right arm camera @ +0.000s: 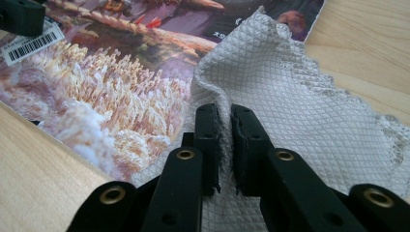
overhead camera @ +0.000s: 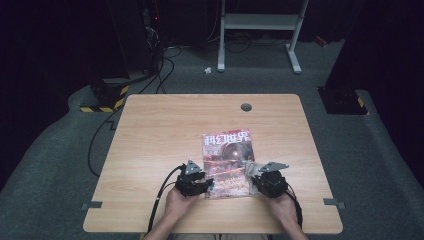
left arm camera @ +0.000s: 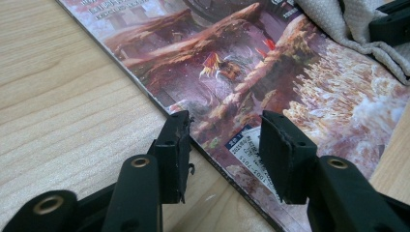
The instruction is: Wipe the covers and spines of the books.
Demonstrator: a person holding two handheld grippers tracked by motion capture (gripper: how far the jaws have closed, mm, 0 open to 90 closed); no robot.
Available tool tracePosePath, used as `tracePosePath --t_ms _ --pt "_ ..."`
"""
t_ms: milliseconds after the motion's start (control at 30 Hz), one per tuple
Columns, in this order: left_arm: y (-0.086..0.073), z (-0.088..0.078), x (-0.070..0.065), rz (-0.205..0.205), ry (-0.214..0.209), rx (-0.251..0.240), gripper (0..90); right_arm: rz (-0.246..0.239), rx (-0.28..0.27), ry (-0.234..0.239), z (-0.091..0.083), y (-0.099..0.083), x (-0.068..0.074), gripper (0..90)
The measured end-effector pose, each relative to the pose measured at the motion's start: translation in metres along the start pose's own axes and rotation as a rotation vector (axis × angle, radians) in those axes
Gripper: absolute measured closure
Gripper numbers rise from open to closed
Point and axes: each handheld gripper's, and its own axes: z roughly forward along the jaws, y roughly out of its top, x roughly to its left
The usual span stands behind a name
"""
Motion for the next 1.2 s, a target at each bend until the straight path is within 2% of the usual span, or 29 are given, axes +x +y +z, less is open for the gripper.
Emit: tracePosePath --t_ms 33,67,100,167,200,267,300,333,500,567,633,733,800,833,900,933,1033,1067,1133,1200 --pt "0.002 0.001 0.002 -0.008 0.001 0.007 54.4 -0.001 0.014 -0.001 0.001 0.003 -0.001 82.1" --pt "0.005 0.002 0.005 -0.02 0.019 0.007 53.1 -0.006 0.028 -0.003 0.002 0.006 -0.001 82.2" --pt "0.007 0.004 0.009 -0.039 0.041 0.008 50.6 -0.011 0.036 -0.009 0.004 0.01 -0.001 82.2" --pt "0.011 0.006 0.018 -0.086 0.052 -0.004 47.9 -0.027 0.048 -0.018 0.01 0.019 0.002 82.4" --pt "0.012 0.007 0.02 -0.088 0.062 -0.009 47.4 -0.034 0.054 -0.021 0.013 0.023 0.004 82.6" --pt "0.011 0.011 0.019 -0.032 0.093 -0.026 46.1 -0.046 0.052 -0.015 0.02 0.03 0.011 82.9" --pt "0.01 0.012 0.02 -0.027 0.088 -0.045 44.5 -0.055 0.049 -0.009 0.023 0.033 0.015 83.0" --pt "0.008 0.013 0.02 -0.026 0.088 -0.064 44.4 -0.062 0.045 -0.003 0.026 0.036 0.021 83.2" --pt "0.009 0.014 0.02 -0.033 0.084 -0.066 45.8 -0.127 0.032 0.081 0.044 0.052 0.06 83.4" --pt "0.009 0.014 0.02 -0.034 0.083 -0.066 45.9 -0.164 0.036 0.123 0.051 0.06 0.079 83.4" --pt "0.009 0.013 0.021 -0.041 0.085 -0.068 47.0 -0.205 0.028 0.139 0.057 0.064 0.094 83.4" --pt "0.009 0.013 0.021 -0.052 0.094 -0.071 47.6 -0.208 0.025 0.143 0.059 0.066 0.1 83.4" --pt "0.009 0.013 0.021 -0.05 0.096 -0.071 47.3 -0.194 0.027 0.181 0.058 0.065 0.092 83.6" --pt "0.009 0.013 0.021 -0.049 0.097 -0.07 47.1 -0.181 0.033 0.184 0.057 0.064 0.088 83.6" --pt "0.009 0.013 0.021 -0.046 0.101 -0.069 46.4 -0.175 0.035 0.148 0.051 0.059 0.075 83.6" --pt "0.009 0.013 0.021 -0.046 0.101 -0.069 46.1 -0.154 0.032 0.126 0.048 0.055 0.066 83.6" --pt "0.009 0.013 0.021 -0.046 0.103 -0.069 45.6 -0.098 0.031 0.041 0.035 0.043 0.034 83.6" --pt "0.009 0.013 0.021 -0.046 0.103 -0.07 45.5 -0.067 0.03 0.014 0.029 0.036 0.017 83.6" --pt "0.009 0.013 0.02 -0.046 0.106 -0.07 45.3 -0.013 0.032 -0.011 0.019 0.026 -0.003 83.7" --pt "0.009 0.013 0.02 -0.045 0.106 -0.069 45.2 0.007 0.034 -0.027 0.012 0.02 -0.011 83.7"
